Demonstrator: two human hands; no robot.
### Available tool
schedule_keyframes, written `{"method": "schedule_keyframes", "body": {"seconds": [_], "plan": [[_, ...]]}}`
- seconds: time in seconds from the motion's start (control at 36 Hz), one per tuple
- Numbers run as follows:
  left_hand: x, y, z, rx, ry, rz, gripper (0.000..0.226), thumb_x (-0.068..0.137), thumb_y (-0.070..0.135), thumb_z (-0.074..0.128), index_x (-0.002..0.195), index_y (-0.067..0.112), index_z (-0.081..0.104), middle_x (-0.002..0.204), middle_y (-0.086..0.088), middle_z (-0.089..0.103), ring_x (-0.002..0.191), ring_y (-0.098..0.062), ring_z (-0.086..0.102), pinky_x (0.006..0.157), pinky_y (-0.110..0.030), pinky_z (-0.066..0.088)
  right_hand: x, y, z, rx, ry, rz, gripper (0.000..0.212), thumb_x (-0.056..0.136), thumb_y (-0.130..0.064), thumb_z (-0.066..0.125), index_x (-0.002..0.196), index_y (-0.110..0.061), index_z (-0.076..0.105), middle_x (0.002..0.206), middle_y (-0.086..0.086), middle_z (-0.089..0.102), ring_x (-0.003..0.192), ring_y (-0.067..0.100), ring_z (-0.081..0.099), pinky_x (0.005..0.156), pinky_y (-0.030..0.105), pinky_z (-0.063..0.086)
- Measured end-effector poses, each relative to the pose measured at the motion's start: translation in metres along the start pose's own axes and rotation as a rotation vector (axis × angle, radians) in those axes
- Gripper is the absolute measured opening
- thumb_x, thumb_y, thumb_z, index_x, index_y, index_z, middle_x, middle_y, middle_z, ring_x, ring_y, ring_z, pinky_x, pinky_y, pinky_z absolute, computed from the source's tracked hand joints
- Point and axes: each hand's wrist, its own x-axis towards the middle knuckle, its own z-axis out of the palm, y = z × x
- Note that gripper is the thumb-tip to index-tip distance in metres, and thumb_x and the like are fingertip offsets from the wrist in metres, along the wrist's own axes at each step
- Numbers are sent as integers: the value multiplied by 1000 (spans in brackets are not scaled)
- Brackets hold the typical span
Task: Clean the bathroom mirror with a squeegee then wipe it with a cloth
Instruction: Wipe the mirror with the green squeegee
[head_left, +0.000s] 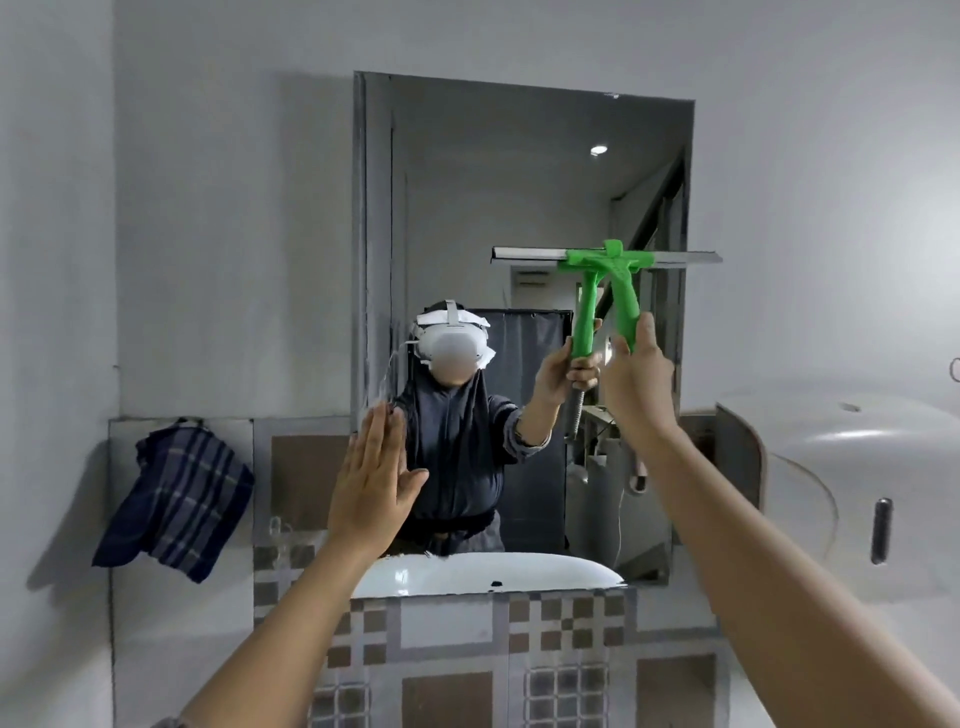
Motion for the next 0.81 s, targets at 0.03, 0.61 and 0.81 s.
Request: {"method": "schedule_keyframes", "body": {"seconds": [0.03, 0.61, 0.81], "plan": [[-1, -2, -1, -3, -3, 15, 83, 89, 40, 51, 146, 11, -2, 155, -10, -5, 143, -22, -2, 117, -40, 12, -5, -1, 7, 28, 13, 12, 31, 99, -13, 32, 130, -13, 36, 68, -2, 50, 52, 8, 48, 42, 17, 38], [-8, -24, -16, -45, -110, 136, 86, 90, 27, 55, 145, 15, -10, 153, 0, -20, 141, -11, -16, 117, -36, 13, -68, -66, 146, 307, 48, 189, 51, 101, -21, 30, 147, -20, 9, 101, 10, 59, 91, 27, 63, 82, 46, 53], [-9, -24, -18, -25, -115, 149, 82, 93, 31, 49, 144, 16, -14, 151, 3, -26, 138, -8, -22, 116, -34, 16, -79, -59, 153, 232, 2, 114, 54, 99, -26, 32, 147, -26, 7, 108, 16, 60, 94, 32, 62, 81, 54, 52]]}}
